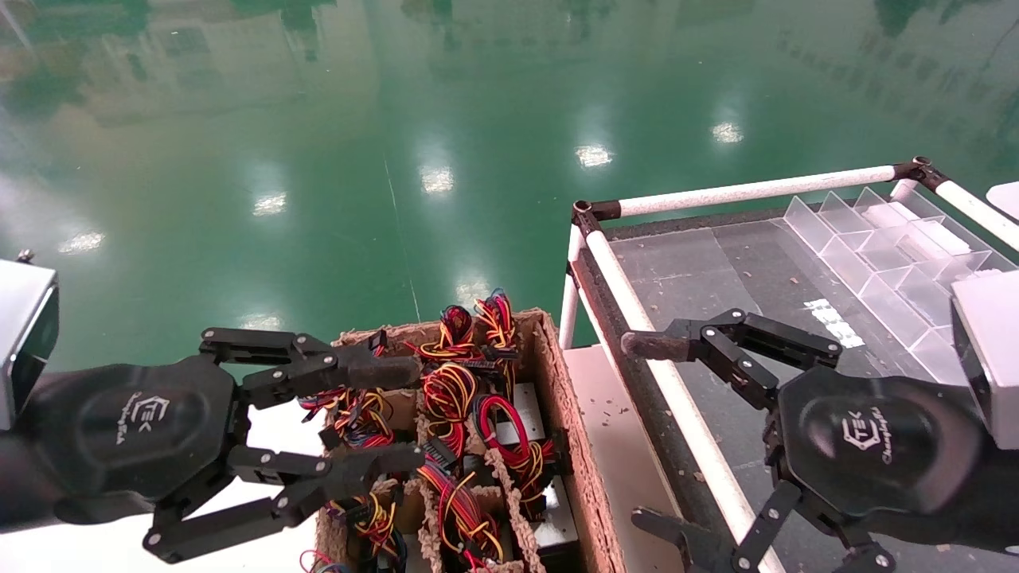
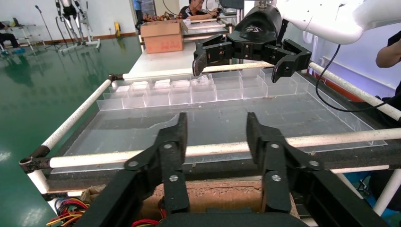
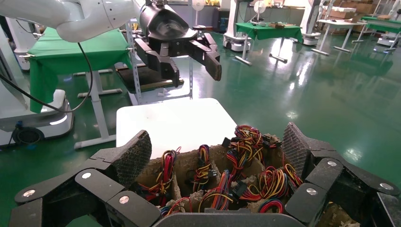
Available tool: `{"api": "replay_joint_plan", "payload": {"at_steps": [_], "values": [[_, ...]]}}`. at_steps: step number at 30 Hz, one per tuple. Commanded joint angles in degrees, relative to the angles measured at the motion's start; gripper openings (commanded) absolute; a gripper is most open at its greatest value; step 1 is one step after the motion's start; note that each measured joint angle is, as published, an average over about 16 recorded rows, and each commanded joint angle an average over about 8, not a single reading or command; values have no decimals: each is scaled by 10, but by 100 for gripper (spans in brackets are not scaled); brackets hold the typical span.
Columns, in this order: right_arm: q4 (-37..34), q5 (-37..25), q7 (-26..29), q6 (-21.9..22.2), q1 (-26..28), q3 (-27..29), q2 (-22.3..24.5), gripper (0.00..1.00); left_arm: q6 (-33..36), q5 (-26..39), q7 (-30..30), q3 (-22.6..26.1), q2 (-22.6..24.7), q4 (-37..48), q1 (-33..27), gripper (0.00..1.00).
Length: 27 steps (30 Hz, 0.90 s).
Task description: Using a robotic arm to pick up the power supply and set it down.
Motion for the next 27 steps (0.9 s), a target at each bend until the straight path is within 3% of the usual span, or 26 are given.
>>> {"api": "replay_joint_plan", "payload": {"at_steps": [1,14,15,22,23,27], "values": [[0,0,0,0,0,0,0,100,0,0,0,0,0,0,0,0],[0,0,0,0,0,0,0,100,0,0,0,0,0,0,0,0],[0,0,0,0,0,0,0,100,0,0,0,0,0,0,0,6],[0,0,0,0,0,0,0,100,0,0,0,0,0,0,0,93],[0,0,0,0,0,0,0,100,0,0,0,0,0,0,0,100],[-7,-8,-2,5,0,-2,-2,100,0,0,0,0,0,0,0,100]]}}
